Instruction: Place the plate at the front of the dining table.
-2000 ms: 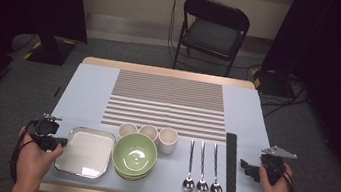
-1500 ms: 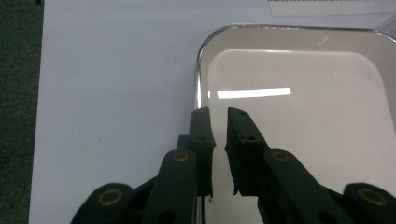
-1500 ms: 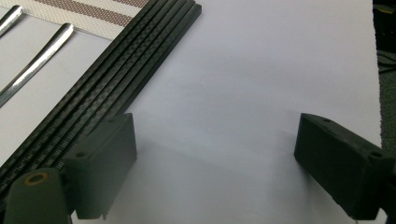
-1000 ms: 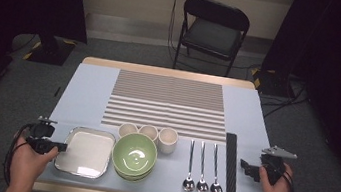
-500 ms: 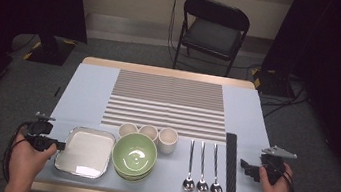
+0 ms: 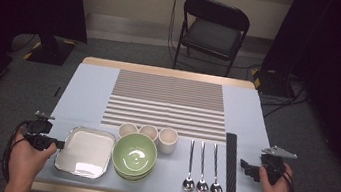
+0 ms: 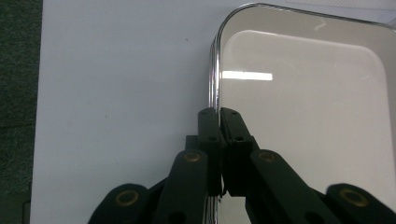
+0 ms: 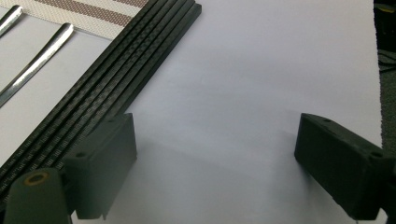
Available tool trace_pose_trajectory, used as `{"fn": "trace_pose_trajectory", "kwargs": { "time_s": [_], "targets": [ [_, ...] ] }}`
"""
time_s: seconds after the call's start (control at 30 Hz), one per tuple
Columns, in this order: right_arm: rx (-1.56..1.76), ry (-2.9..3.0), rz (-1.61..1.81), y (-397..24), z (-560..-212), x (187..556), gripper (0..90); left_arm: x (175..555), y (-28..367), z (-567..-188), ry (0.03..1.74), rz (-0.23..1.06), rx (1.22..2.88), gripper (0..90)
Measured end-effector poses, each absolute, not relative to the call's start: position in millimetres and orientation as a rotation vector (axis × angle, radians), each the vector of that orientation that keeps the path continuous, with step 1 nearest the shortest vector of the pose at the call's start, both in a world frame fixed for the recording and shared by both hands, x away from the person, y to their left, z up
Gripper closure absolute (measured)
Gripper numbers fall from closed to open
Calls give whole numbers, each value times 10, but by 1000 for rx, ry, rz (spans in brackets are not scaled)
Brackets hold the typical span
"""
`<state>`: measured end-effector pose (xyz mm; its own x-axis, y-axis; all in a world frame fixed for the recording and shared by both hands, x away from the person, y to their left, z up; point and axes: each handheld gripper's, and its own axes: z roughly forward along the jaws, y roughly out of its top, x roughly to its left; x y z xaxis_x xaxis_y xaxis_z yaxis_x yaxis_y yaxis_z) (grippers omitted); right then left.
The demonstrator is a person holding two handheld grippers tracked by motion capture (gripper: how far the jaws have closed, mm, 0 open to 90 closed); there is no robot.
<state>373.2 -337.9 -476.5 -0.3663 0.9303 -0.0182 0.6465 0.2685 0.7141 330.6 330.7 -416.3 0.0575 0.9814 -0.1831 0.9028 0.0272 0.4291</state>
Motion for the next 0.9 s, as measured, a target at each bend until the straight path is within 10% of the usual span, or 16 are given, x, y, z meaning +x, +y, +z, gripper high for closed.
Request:
{"fn": "trace_pose_trajectory", "kwargs": {
  "time_s": [0.9],
  "targets": [
    [1423,2107,870,-3379,-4765,3732,119,3229,3419,-4109,1866,267,1856,883]
  ]
}}
